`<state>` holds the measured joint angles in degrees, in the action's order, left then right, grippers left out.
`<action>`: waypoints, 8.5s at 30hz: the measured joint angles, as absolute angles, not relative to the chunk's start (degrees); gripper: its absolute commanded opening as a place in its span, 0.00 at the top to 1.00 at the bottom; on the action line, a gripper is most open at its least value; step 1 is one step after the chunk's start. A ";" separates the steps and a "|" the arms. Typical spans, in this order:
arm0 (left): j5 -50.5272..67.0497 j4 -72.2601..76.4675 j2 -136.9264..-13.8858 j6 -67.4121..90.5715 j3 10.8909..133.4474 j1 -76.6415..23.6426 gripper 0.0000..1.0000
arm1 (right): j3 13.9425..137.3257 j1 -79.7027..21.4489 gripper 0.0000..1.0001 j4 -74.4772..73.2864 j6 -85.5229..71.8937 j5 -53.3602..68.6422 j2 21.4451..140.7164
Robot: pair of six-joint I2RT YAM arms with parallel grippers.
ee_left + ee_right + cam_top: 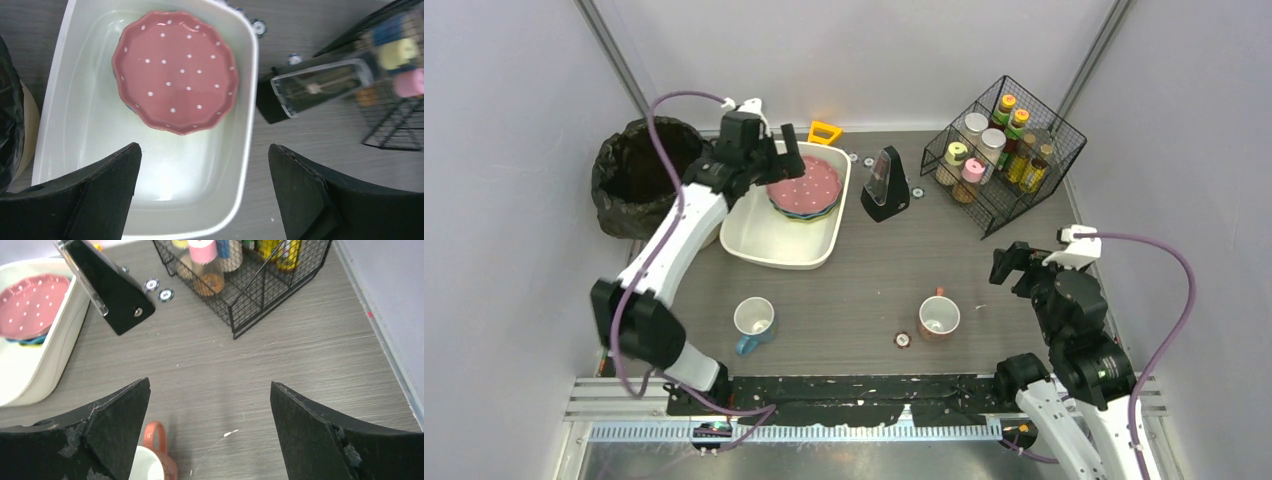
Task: Clear the kitchen counter
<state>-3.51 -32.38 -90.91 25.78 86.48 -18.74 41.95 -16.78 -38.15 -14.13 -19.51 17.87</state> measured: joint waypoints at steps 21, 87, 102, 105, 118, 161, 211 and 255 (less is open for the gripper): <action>8.58 -32.38 -50.19 26.65 62.67 -18.79 0.00 | 49.32 -16.78 0.10 -52.47 -18.46 2.79 40.66; 33.23 18.87 -54.50 54.43 40.34 -32.29 0.01 | 23.03 -24.27 0.95 41.50 -51.99 34.11 50.24; 34.17 33.74 -65.89 65.08 42.96 -40.49 0.11 | 22.37 -24.71 0.95 52.99 -55.64 37.23 52.53; 34.13 36.36 -67.05 67.68 42.96 -40.93 0.11 | 22.15 -24.71 0.95 53.19 -55.59 37.45 52.56; 33.63 38.65 -68.03 69.80 42.98 -41.63 0.77 | 21.52 -24.80 0.81 56.18 -55.35 37.43 53.95; -9.63 -28.93 -81.47 4.73 67.48 -17.32 1.00 | 25.91 -25.02 0.03 -7.55 -20.53 3.70 16.69; -4.03 -26.13 -90.35 3.07 68.27 -9.87 0.02 | 25.12 -25.02 0.03 -9.08 -19.59 3.51 15.22; -5.30 -48.42 -49.47 27.38 37.43 -20.21 0.73 | 25.15 -25.02 0.02 -8.49 -19.64 12.40 25.19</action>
<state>-5.30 -48.42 -49.47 27.38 37.43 -20.21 25.15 -25.02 -8.49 -19.64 12.40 25.19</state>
